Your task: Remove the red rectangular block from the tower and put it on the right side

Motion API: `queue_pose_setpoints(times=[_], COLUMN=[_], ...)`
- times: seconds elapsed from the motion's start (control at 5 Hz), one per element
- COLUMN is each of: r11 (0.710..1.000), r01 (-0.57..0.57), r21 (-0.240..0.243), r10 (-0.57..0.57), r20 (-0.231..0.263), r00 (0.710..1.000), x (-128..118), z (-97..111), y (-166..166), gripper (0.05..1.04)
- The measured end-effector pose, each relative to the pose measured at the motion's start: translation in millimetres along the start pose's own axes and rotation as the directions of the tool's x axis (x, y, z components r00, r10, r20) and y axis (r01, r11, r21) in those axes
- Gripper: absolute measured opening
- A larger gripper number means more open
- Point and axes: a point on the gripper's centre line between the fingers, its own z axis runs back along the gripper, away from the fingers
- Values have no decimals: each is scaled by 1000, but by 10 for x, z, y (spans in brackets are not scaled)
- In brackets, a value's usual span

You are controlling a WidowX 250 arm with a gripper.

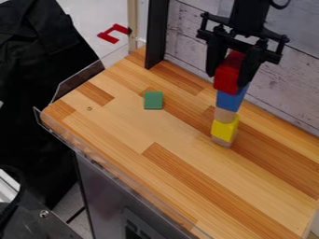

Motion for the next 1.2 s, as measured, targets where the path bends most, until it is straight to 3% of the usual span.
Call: queue_pose_setpoints(times=[0.2, 0.4, 1.0, 1.2], r11=[1000, 999, 999, 998], r01=[-19, -35, -34, 4], r21=[-17, -3, 39, 58], r10=[19, 35, 29, -9], r20=[-3, 46, 121, 101], r00=[1000, 998, 992, 995], x=[-13, -18, -31, -191], z=[12, 205, 444, 372], y=[-15, -12, -25, -136], gripper=[578, 578, 578, 578])
